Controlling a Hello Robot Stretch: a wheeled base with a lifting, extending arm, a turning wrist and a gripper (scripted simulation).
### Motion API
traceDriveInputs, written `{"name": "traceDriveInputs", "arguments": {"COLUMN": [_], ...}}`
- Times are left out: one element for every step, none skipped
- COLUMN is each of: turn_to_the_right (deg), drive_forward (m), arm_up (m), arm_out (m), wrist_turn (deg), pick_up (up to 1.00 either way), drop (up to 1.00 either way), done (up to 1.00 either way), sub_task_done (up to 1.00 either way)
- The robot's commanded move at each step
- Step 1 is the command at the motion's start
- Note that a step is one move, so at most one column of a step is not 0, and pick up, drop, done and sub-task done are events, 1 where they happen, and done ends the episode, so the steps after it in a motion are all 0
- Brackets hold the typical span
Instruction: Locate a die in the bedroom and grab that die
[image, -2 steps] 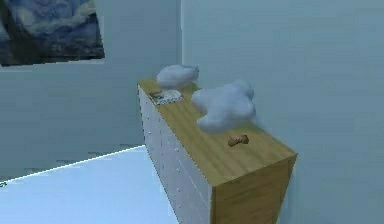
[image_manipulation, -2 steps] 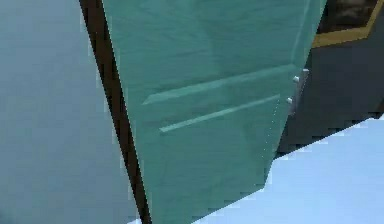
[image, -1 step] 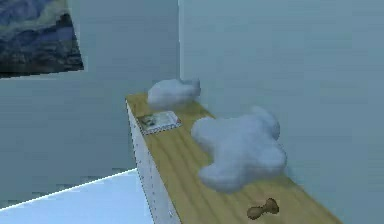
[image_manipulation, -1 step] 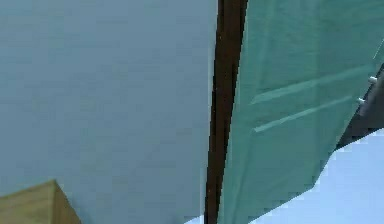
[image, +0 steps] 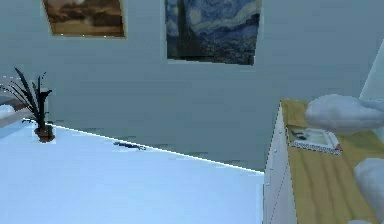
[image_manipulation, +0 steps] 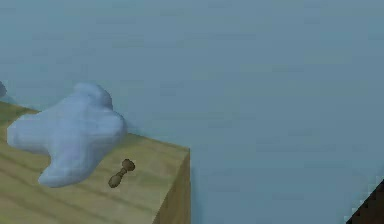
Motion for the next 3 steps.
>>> {"name": "traceDriveInputs", "arguments": {"turn_to_the_right": [-15.0, 0.0, 0.0], "drive_forward": [0.0, 0.0, 0.0], "arm_up": [0.0, 0.5, 0.38], "arm_out": [0.0, 0.0, 0.0], "wrist_turn": [0.0, 0.0, 0.0], "pick_up": [0.0, 0.0, 0.0], "drop": [0.0, 0.0, 0.0], "done": [0.0, 0.0, 0.0], "sub_task_done": [0.0, 0.0, 0.0]}}
